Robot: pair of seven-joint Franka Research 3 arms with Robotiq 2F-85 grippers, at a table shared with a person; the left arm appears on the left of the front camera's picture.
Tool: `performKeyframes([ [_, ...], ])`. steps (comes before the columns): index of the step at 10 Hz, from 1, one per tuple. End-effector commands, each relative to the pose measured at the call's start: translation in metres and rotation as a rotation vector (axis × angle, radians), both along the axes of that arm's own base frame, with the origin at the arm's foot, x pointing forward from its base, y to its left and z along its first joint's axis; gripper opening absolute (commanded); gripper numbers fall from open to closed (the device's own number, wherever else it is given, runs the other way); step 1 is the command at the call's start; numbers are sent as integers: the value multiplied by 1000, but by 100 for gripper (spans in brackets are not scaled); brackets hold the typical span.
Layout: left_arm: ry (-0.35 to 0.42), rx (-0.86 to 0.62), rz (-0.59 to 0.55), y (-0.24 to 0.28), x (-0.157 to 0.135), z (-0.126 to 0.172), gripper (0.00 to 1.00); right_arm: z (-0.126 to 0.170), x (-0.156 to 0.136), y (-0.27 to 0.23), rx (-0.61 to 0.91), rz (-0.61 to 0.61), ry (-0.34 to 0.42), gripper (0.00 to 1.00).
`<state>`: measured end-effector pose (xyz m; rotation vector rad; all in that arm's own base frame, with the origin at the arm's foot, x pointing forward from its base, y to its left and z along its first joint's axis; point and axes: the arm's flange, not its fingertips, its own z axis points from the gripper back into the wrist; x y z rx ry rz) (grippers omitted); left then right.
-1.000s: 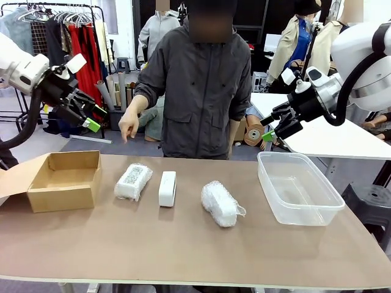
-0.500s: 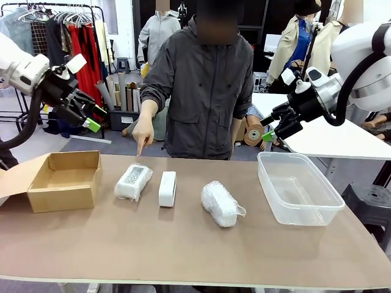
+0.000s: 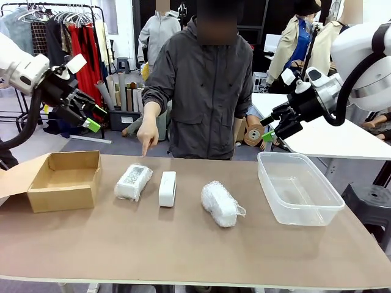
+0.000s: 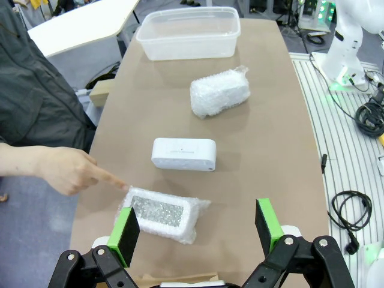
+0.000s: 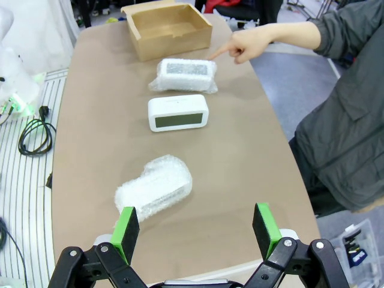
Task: Separate and place wrapped and unwrapped clocks.
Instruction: Pick up the Digital clock indicated by the person.
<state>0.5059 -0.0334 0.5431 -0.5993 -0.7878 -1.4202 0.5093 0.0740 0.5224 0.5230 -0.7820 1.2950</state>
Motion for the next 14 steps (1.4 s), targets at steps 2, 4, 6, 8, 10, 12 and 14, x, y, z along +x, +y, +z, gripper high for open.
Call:
performKeyframes([
  [2,-2,-16,-2,0,0,1,100,1,0,0,10,4,-1,100],
  [4,-2,-16,-2,0,0,1,100,1,0,0,10,4,-1,100],
  [6,-2,-16,-2,0,0,1,100,1,0,0,10,4,-1,100],
  [8,-2,-16,-2,0,0,1,100,1,0,0,10,4,-1,100],
  [10,-2,-16,-2,0,0,1,100,1,0,0,10,4,-1,100],
  [12,-2,-16,-2,0,0,1,100,1,0,0,10,4,-1,100],
  [14,0,0,0,0,0,0,100,1,0,0,10,4,-1,100],
])
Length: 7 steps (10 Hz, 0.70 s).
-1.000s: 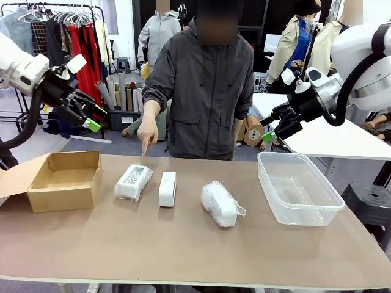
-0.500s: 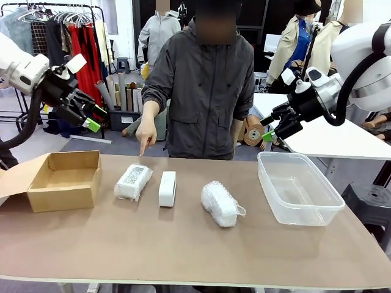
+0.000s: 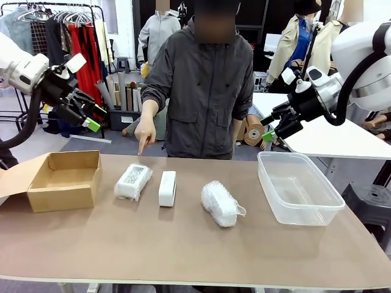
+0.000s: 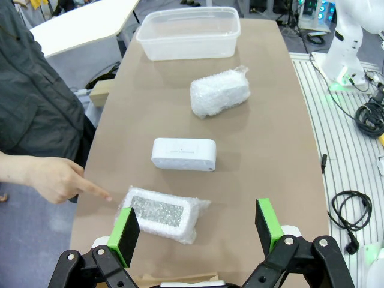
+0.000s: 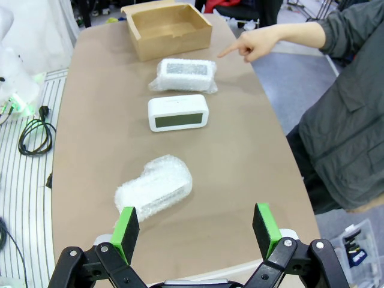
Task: Separate and place wrapped and unwrapped clocks.
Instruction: Pick up the Digital clock indicated by the person.
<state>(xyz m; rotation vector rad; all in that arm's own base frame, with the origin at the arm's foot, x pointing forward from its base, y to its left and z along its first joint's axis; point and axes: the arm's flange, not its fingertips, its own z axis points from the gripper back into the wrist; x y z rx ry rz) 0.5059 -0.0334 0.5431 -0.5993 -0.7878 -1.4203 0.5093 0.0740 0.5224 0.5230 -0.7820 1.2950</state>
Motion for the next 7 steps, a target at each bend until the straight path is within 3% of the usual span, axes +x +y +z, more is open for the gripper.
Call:
performKeyframes([
  [1,23,117,45,-21,-7,-1,100,1,0,0,10,4,-1,100],
  [3,118,281,130,-43,-14,-1,100,1,0,0,10,4,-1,100],
  [4,154,295,213,-65,-21,-4,100,1,0,0,10,4,-1,100],
  [7,150,506,413,-102,-15,-21,100,1,0,0,10,4,-1,100],
])
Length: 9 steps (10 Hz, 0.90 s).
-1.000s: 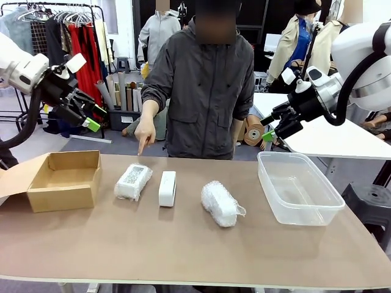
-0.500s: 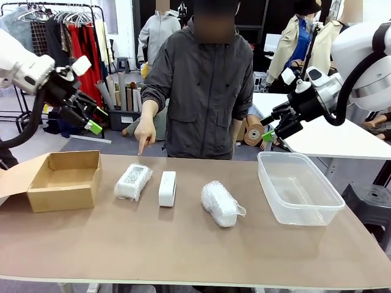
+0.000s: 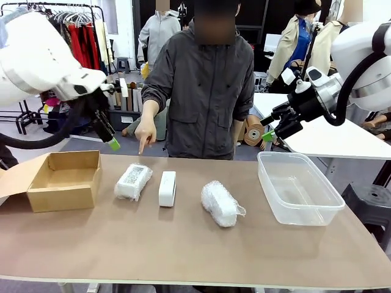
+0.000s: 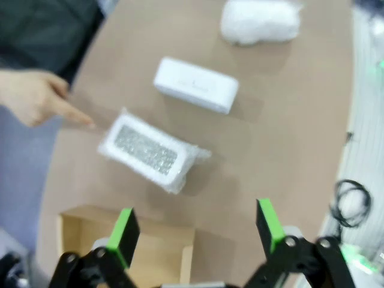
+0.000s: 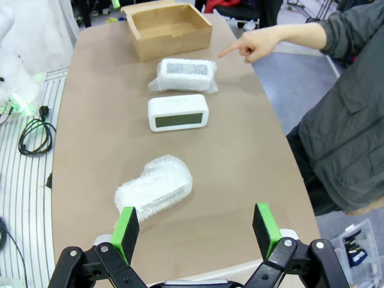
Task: Separate and place wrapped and unwrapped clocks.
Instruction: Pick up the Digital clock indicated by the person.
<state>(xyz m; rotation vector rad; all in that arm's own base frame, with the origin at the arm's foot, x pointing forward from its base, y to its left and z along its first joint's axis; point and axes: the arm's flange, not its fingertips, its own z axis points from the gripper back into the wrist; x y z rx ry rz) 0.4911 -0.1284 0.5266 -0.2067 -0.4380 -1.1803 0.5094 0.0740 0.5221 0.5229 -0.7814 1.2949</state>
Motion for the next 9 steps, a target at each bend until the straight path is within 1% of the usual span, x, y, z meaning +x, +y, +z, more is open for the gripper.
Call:
performKeyframes([
  [1,31,108,120,-12,7,-12,100,1,0,0,10,4,-1,100],
  [2,24,140,177,-17,17,-20,100,1,0,0,10,4,-1,100],
  [3,10,206,248,-18,24,-29,100,1,0,0,10,4,-1,100],
  [4,7,199,258,-17,34,-35,100,1,0,0,10,4,-1,100],
  [5,-25,135,247,-20,39,-38,100,1,0,0,10,4,-1,100],
  [6,3,176,217,-14,23,-37,100,1,0,0,10,4,-1,100],
  [9,3,176,217,-14,23,-37,100,1,0,0,10,4,-1,100],
])
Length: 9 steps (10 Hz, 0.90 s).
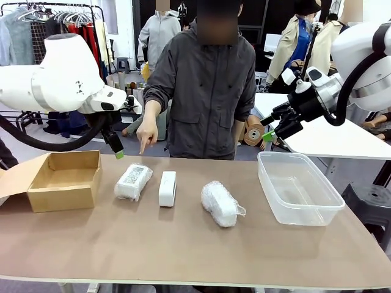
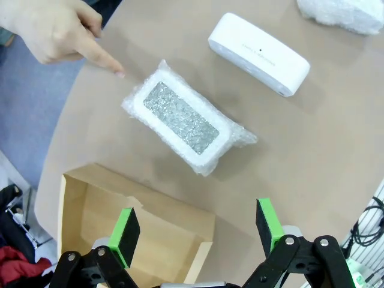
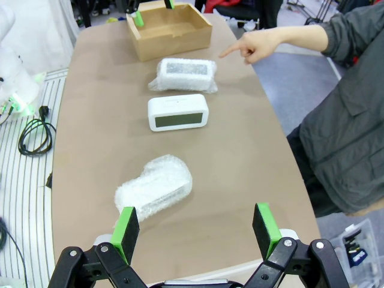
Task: Separate and place wrapped and unwrapped clocks.
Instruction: Pick up the Digital clock indicated by the person.
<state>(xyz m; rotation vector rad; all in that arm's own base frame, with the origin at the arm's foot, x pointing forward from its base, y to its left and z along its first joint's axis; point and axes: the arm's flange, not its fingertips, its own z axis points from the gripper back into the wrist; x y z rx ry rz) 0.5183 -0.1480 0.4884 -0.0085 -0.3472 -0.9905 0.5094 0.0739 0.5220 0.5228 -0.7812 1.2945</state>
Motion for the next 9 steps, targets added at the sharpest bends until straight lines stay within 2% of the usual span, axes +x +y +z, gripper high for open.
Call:
performKeyframes([
  [1,3,4,-8,6,-5,1,100,1,0,0,10,4,-1,100],
  [3,0,0,0,0,-1,1,100,1,0,0,10,4,-1,100],
  [4,2,119,83,-9,0,-3,100,1,0,0,10,4,-1,100],
  [5,90,154,118,-20,3,-8,100,1,0,0,10,4,-1,100],
  [6,107,193,159,-31,11,-15,100,1,0,0,10,4,-1,100],
  [7,134,215,321,-45,22,-25,100,1,0,0,10,4,-1,100],
  [9,159,166,404,-57,38,-38,100,1,0,0,10,4,-1,100],
])
